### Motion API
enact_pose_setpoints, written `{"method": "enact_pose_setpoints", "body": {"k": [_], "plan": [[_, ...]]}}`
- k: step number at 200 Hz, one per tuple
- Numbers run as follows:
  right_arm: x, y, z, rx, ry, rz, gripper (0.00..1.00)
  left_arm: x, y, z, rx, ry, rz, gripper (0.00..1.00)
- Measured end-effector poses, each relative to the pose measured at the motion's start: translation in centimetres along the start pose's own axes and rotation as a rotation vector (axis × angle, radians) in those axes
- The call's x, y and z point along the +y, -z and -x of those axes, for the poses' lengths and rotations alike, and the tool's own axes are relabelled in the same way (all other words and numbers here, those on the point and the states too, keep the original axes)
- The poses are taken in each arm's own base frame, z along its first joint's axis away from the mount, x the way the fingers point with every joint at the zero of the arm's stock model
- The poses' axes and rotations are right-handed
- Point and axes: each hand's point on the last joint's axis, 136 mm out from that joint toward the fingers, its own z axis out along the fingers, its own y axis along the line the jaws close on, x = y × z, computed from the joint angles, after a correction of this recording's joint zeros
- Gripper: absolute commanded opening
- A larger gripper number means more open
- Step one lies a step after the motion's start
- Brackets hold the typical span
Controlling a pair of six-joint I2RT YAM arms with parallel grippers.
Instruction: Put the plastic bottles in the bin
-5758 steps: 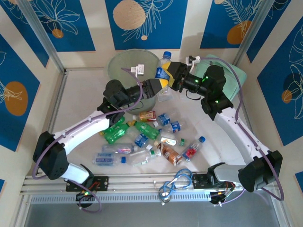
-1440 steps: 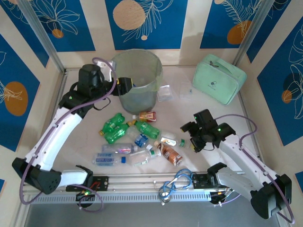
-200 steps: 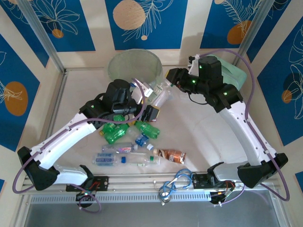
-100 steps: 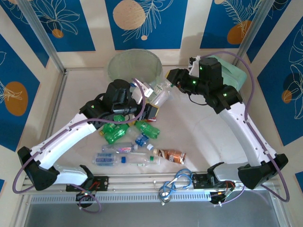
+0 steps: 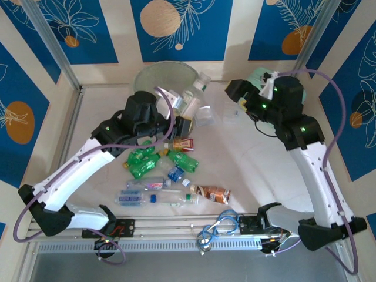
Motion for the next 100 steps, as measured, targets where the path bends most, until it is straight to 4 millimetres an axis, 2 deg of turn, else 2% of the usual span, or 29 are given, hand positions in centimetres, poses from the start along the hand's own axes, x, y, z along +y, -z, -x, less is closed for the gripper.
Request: {"method": "enact_pose_setpoints", "body": {"k": [22,44,73,100], "plan": [[-1.5,1.0,-1.0,0.004,-0.008,-0.028,0.99,1.8,0.2,2.7,-0.04,0.051,0.063,0.39],[-4.0,0.5,-2.9,0.055,-0.032,-0.082,1.0,4.7,-0.7,3.6,-0.03,0.098,0.131,0.39],[-7.6,-0.2,-5.8,0.129,-0.067,-0.163,1.0,9.0,-3.2,2.8,0.035,0.164,0.212,0.37],[-9.9,-0.2,-8.0,0.178,-0.094,-0.208,1.0,13.0,-5.1,1.4,0.104,0.22,0.285,0.35]]}}
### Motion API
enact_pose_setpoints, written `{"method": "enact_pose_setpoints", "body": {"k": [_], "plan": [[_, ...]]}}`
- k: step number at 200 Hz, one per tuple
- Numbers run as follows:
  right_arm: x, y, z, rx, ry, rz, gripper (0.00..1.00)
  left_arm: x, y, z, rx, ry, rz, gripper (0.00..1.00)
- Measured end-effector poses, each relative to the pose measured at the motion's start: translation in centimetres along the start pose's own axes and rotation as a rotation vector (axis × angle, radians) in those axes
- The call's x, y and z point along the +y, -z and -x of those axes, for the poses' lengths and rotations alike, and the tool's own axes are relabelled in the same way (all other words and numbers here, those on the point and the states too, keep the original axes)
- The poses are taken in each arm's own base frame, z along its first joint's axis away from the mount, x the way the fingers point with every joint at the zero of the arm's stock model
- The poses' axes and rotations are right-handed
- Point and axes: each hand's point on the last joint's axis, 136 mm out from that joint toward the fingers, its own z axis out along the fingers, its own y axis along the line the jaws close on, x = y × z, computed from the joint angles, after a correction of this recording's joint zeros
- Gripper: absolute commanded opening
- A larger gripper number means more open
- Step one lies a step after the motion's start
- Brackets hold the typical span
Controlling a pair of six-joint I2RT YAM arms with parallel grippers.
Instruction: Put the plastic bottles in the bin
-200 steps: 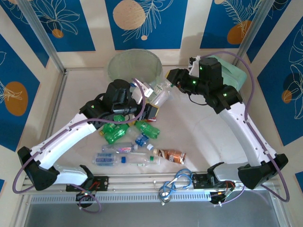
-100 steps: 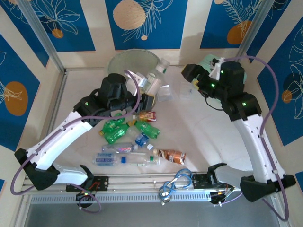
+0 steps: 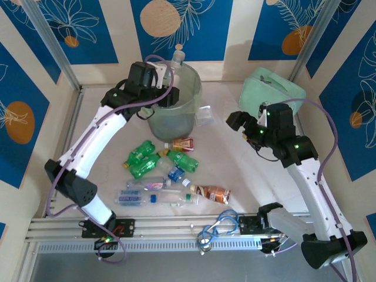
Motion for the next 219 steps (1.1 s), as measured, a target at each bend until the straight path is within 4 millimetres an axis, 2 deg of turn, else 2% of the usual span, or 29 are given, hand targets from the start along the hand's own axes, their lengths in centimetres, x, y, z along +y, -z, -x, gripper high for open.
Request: {"method": "enact_pose_setpoints", "body": {"k": [29,39,47,59,92,115,142,170,194,219], "plan": [[-1.2,-0.4,-1.2,0.035,-0.01,-0.031,0.99,2.6,-1.6,-0.6,0.054,0.032,0.061,0.36],[-1.5,-0.6,-1.5,0.045,-0.009,-0.039,0.99,3.1,-1.8,-0.8,0.068,0.037,0.074,0.41],[-1.8,-0.7,-1.8,0.056,-0.008,-0.048,0.99,3.3,-1.9,-0.9,0.078,0.036,0.079,0.5],[-2.2,-0.9,-2.4,0.075,-0.006,-0.061,1.0,3.5,-2.0,-1.1,0.086,0.036,0.082,0.61],[-3.2,-1.6,-4.7,0.159,0.035,-0.104,1.0,3.2,-1.9,-1.1,0.092,0.035,0.072,0.77],[-3.7,-2.5,-6.6,0.24,0.089,-0.146,1.0,3.2,-1.8,-0.8,0.083,0.048,0.07,0.83],[-4.7,-3.8,-8.8,0.331,0.152,-0.214,0.99,2.9,-1.2,0.0,0.061,0.053,0.066,0.84],[-5.6,-4.4,-10.3,0.382,0.201,-0.262,0.99,2.6,0.6,0.9,0.024,0.053,0.058,0.87],[-6.3,-5.0,-11.5,0.425,0.239,-0.288,0.99,2.0,3.9,2.1,-0.046,0.057,0.042,0.87],[-7.6,-6.1,-13.4,0.489,0.302,-0.334,0.99,1.8,7.7,1.8,-0.11,0.098,0.008,0.87]]}}
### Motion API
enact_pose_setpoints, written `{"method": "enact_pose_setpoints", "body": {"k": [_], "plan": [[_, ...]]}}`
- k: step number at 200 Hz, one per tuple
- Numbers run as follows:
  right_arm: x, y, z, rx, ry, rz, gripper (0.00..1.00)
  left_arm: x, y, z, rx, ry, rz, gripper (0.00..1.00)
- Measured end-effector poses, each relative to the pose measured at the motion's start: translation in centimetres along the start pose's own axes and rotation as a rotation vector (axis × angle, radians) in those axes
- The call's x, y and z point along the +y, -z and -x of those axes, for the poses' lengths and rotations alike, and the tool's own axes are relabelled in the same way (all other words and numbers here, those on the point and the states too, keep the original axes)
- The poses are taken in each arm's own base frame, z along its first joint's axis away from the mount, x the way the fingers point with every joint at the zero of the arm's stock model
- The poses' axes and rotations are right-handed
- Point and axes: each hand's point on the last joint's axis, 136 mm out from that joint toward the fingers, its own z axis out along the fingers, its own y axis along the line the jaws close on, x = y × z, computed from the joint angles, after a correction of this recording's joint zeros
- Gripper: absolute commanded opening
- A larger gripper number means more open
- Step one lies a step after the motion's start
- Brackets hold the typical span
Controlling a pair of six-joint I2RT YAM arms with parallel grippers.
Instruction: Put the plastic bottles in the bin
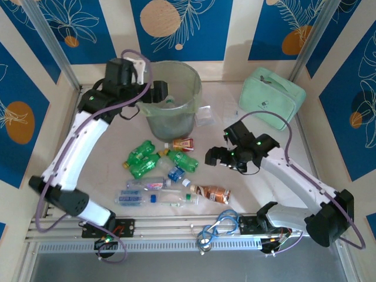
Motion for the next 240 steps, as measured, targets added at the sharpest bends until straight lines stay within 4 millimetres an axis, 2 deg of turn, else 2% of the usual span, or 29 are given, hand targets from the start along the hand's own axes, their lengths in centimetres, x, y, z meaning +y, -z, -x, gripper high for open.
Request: {"method": "enact_pose_setpoints", "body": {"k": [16,34,62,87,123,172,199,240], "plan": [[-0.2,-1.6,-1.1,0.052,0.042,-0.046,0.99,0.1,1.7,-0.9,-0.026,0.048,-0.041,0.86],[-0.5,-3.3,-2.2,0.097,0.089,-0.105,0.99,0.3,2.3,-2.6,-0.027,0.102,-0.089,0.86],[-0.9,-5.3,-3.8,0.145,0.175,-0.209,0.99,0.6,1.1,-5.8,0.022,0.184,-0.137,0.85],[-1.4,-6.4,-5.2,0.18,0.249,-0.293,0.99,1.0,0.1,-7.3,0.055,0.237,-0.153,0.85],[-2.2,-7.1,-6.9,0.229,0.306,-0.383,0.99,0.8,0.1,-6.6,0.034,0.263,-0.182,0.85],[-3.2,-7.3,-7.9,0.257,0.285,-0.43,0.99,1.1,0.1,-5.9,0.005,0.274,-0.194,0.85],[-4.5,-7.3,-7.9,0.267,0.218,-0.459,1.0,1.7,-0.1,-6.1,0.007,0.293,-0.187,0.85],[-7.8,-6.6,-6.9,0.247,0.01,-0.504,0.99,2.3,-0.2,-6.4,0.01,0.308,-0.182,0.84]]}}
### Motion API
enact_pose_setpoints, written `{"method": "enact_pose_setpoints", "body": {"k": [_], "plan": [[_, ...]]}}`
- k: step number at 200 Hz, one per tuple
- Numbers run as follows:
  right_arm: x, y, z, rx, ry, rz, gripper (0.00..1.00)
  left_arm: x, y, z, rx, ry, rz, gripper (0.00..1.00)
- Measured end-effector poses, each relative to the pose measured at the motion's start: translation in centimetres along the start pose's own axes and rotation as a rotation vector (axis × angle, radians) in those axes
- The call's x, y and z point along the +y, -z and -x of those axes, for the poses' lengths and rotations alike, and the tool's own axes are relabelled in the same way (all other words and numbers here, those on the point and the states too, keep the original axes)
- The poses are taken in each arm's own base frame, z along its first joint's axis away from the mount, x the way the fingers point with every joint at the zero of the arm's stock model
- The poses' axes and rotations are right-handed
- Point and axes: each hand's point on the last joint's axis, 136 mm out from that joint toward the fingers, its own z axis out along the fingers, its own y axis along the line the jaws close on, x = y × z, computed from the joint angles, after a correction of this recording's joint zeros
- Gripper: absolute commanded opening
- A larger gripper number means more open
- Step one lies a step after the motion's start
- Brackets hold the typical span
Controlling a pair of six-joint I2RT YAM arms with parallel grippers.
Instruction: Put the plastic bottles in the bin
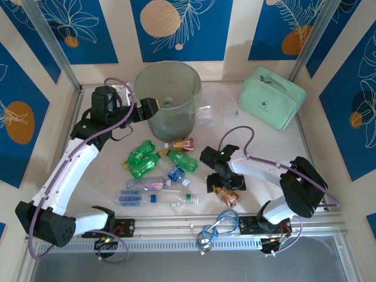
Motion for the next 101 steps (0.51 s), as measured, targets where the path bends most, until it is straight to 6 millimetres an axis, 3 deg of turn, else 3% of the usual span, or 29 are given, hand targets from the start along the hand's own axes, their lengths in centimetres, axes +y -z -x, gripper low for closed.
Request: {"method": "enact_pose_setpoints", "body": {"k": [32,67,101], "plan": [[-1.7,0.0,0.5,0.0,-0.124,0.048,1.0,0.1,0.0,0.0,-0.001,0.002,-0.004,0.84],[-1.0,-0.2,1.1,0.013,-0.159,0.113,0.98,0.5,-0.2,-0.2,0.002,0.014,-0.004,0.84],[-1.2,-1.9,0.9,0.076,-0.164,0.046,0.92,0.8,-0.1,-0.2,0.001,0.023,-0.005,0.84]]}}
